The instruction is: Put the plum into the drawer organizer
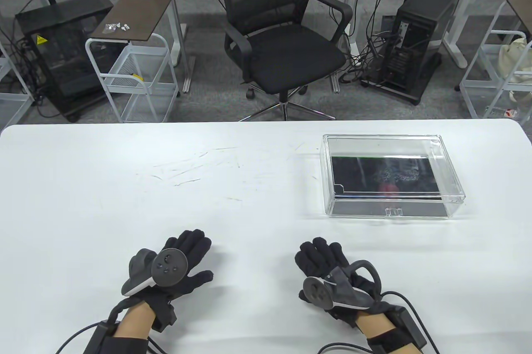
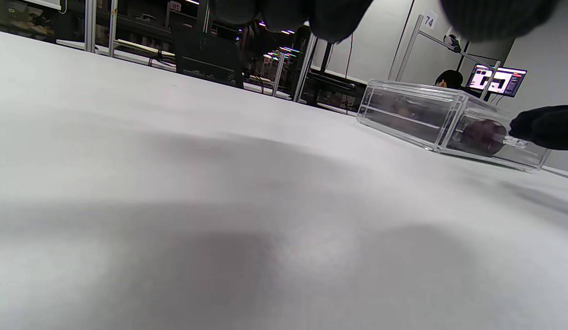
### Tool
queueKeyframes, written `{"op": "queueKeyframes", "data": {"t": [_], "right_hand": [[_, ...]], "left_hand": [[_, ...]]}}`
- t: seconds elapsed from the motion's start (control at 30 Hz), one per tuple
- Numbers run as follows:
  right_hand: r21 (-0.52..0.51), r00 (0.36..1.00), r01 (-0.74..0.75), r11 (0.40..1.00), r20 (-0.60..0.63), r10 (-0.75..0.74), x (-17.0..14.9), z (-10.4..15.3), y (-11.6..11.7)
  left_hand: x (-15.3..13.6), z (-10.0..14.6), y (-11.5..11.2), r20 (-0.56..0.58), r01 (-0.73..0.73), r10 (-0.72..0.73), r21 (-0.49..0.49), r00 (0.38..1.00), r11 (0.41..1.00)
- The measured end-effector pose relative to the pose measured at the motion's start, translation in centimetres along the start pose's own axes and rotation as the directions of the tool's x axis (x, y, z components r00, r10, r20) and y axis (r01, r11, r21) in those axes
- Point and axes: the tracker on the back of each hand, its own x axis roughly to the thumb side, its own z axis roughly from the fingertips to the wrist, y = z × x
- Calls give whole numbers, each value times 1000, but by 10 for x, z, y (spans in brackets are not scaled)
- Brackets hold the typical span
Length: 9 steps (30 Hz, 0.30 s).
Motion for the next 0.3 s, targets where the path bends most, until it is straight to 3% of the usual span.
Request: {"op": "queueKeyframes", "data": {"t": [0.3], "right_hand": [[9,999,30,1000,-17,-30,-4,2,1]], "left_hand": [[0,0,-1,2,5,-5,-3,1000,1000]]}}
